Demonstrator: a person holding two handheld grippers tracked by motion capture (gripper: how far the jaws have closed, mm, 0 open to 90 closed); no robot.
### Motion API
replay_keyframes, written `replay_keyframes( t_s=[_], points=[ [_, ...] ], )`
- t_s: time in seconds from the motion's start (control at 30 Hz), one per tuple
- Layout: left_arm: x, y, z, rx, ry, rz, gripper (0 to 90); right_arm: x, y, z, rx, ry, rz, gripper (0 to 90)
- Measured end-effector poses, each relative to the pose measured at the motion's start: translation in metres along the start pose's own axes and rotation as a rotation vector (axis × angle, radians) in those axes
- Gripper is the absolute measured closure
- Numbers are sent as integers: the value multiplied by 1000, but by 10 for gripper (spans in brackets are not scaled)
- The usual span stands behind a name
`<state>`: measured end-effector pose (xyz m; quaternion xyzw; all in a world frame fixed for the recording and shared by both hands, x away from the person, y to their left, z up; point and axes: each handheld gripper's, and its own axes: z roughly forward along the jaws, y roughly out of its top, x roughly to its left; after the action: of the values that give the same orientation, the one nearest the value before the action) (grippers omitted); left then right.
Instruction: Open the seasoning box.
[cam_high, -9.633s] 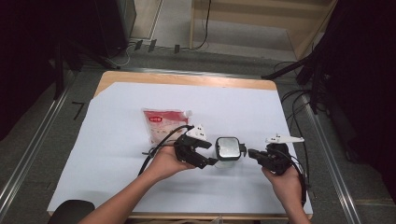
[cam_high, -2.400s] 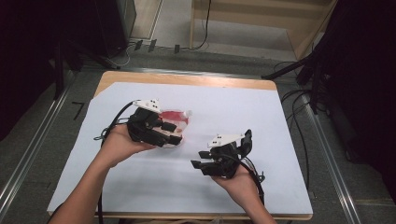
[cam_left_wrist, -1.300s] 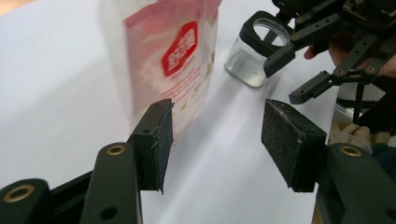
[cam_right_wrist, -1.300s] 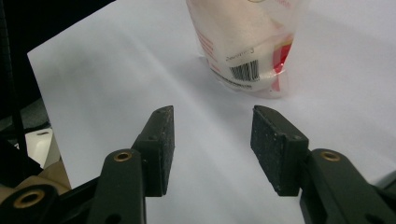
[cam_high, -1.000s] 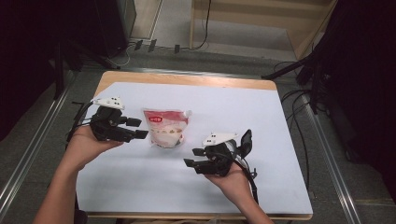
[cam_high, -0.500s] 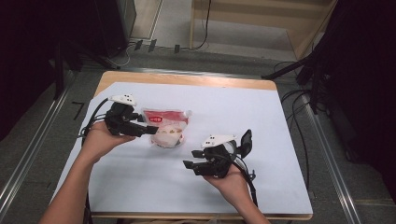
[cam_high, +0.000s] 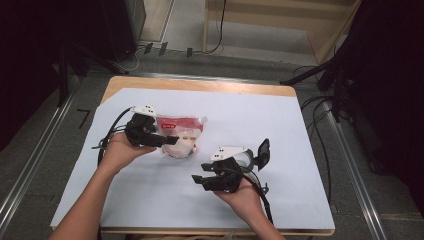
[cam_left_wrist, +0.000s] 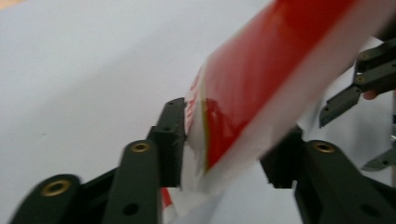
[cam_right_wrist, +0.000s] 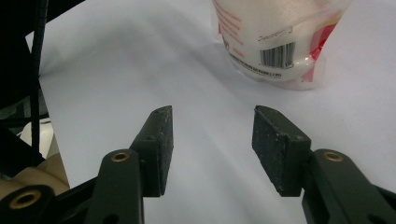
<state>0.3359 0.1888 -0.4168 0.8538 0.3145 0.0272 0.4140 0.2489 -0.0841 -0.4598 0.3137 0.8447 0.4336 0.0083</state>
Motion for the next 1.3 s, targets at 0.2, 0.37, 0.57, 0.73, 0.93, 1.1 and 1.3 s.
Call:
replay_keyframes(
  t_s=[0.2,0.37,0.57,0.73,0.93,1.1,1.3],
  points=[
    [1,-1,2,-6,-8,-7,732,1,0,4,-9,-4,-8,475],
    [3,1,2,19,-51,-74,852,0,-1,6,-19,-7,1,471],
    [-2,10,-5,29,-31,-102,900,-2,-2,7,-34,-10,1,469],
    [-5,15,-25,20,-10,-105,900,-1,-2,8,-38,-10,-3,471],
    [-14,23,-48,-30,-21,-89,900,1,-3,12,-44,-14,-11,478],
    [-27,29,-56,-28,-36,-71,900,3,-3,17,-43,-6,-15,480],
    [-42,36,-62,-45,-98,-84,900,3,-6,25,-33,-15,-25,482]
  ],
)
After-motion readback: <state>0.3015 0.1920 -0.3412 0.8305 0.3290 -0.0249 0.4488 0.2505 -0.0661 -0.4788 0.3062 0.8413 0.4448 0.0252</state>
